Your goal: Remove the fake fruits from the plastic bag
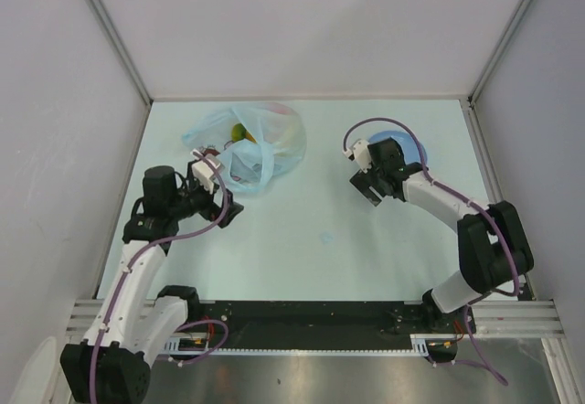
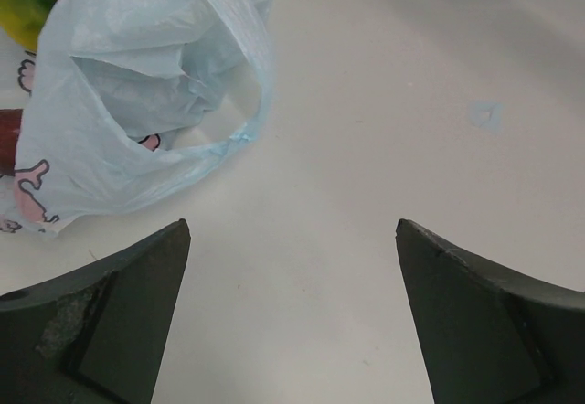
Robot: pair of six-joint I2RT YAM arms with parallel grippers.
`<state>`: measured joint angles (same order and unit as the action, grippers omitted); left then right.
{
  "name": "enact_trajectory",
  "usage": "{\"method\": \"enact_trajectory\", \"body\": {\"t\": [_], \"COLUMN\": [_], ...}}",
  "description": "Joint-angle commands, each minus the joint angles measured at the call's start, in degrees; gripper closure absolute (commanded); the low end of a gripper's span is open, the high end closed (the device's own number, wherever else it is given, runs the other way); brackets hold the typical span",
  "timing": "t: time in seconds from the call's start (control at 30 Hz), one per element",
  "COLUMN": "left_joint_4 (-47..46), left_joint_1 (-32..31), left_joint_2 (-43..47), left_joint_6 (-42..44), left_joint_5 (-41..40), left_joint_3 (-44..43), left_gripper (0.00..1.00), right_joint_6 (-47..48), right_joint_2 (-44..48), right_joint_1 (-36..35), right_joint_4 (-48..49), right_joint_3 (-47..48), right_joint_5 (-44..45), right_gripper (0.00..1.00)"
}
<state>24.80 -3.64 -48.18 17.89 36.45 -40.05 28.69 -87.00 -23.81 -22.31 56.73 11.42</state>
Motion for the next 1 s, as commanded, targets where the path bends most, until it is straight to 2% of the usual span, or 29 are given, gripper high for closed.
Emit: {"method": "enact_trajectory", "body": {"t": [0.0, 0.07, 0.13, 0.3, 0.5, 0.57, 0.6, 0.63, 0.7, 0.73, 0.8, 0.83, 0.97], "left_joint_4": [-0.46, -0.36, 0.16, 2.0, 4.12, 2.38, 1.67, 1.22, 1.57, 1.31, 0.17, -0.01, -1.06], "left_joint_1": [1.09, 1.44, 2.14, 2.67, 2.76, 2.67, 2.76, 2.76, 2.85, 2.94, 3.2, 3.2, 3.29], "left_joint_2": [1.69, 1.6, 1.34, 2.65, 4.76, 5.55, 5.56, 5.64, 5.12, 5.2, 5.9, 6.43, 6.96], "left_joint_6": [-2.25, -4.25, -4.1, 3.02, 0.66, -3.36, -9.39, -11.8, -14.45, -14.46, -13.59, -13.06, -10.95], "left_joint_5": [-4.1, -10.66, -12.62, -6.4, -6.3, -8.66, -13.28, -15.25, -17.71, -18.07, -19.04, -20.7, -25.63], "left_joint_3": [-0.11, -0.9, -2.3, -4.15, -6.09, -6.18, -6.79, -7.31, -9.07, -9.34, -9.87, -10.04, -10.92], "left_gripper": [0.0, 0.0, 0.0, 0.0, 0.0, 0.0, 0.0, 0.0, 0.0, 0.0, 0.0, 0.0, 0.0], "right_joint_6": [3.83, 3.83, 2.96, 3.04, 3.74, 4.44, 4.62, 4.8, 4.54, 4.36, 4.18, 4.18, 2.17], "right_joint_2": [-3.96, -6.5, -7.83, -11.69, -15.82, -16.79, -17.23, -18.19, -18.99, -19.26, -18.91, -18.56, -15.14], "right_joint_1": [0.17, 0.96, 2.1, 4.21, 6.23, 5.97, 5.54, 5.27, 3.96, 3.25, 1.58, -0.77, -7.46], "right_joint_4": [6.74, 7.27, 7.19, 8.33, 4.38, 2.72, 2.1, 1.48, 0.16, -0.54, -2.91, -3.96, -9.75], "right_joint_3": [2.51, 3.56, 5.13, 7.16, 10.24, 10.68, 11.29, 11.47, 12.0, 12.09, 12.09, 12.09, 12.09], "right_joint_5": [0.01, -0.78, -1.14, -2.1, -10.78, -12.72, -14.39, -15.02, -15.55, -15.9, -17.47, -17.83, -20.2], "right_gripper": [0.11, 0.13, 0.15, 0.18, 0.24, 0.29, 0.31, 0.39, 0.48, 0.56, 0.64, 0.72, 0.8]}}
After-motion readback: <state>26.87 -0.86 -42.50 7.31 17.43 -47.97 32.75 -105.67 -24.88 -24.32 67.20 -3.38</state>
